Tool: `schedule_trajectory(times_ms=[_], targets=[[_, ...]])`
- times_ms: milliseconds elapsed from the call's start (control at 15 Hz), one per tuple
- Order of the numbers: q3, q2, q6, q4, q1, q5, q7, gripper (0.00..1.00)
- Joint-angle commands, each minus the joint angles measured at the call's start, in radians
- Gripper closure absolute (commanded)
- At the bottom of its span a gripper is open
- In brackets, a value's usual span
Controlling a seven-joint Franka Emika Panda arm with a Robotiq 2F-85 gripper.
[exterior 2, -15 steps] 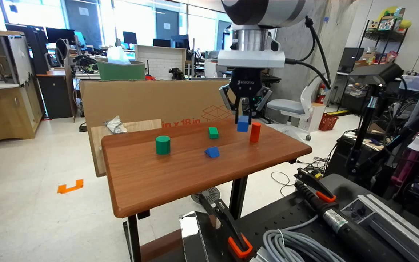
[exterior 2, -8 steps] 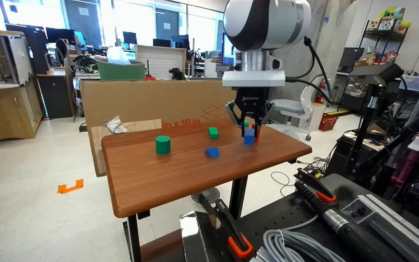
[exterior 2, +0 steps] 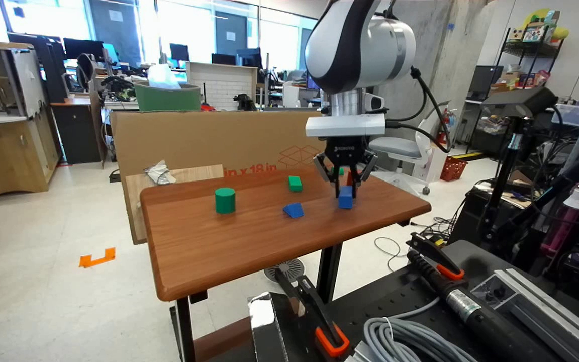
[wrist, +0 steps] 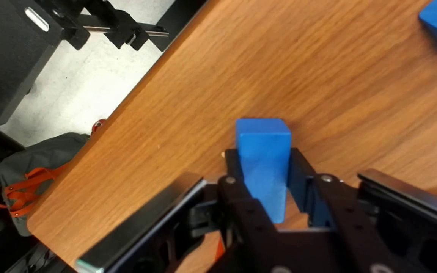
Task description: Move the blue block to the right
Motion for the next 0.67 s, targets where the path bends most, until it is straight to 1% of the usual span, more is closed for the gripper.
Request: schedule_trajectory(times_ms=[0, 67, 133, 333, 400, 467, 600], targets=[[-0.006, 0.023, -0.006, 0.022, 0.035, -0.001, 0.003, 0.42], [0.005, 0.006, 0.001, 0.01, 0.037, 0.005, -0.017, 0.4], [0.01, -0.018, 0.012, -0.006, 0.05, -0.003, -0.021, 0.34], [0.025, -0.103, 0.053, -0.051, 0.095, -0.023, -0.023, 0.12], [0.031, -0.152, 0.084, -0.077, 0.113, -0.03, -0.019, 0.04], [0.034, -0.203, 0.102, -0.098, 0.136, -0.046, -0.008, 0.01], [0.055, -0.293, 0.116, -0.126, 0.162, -0.077, -0.012, 0.0]])
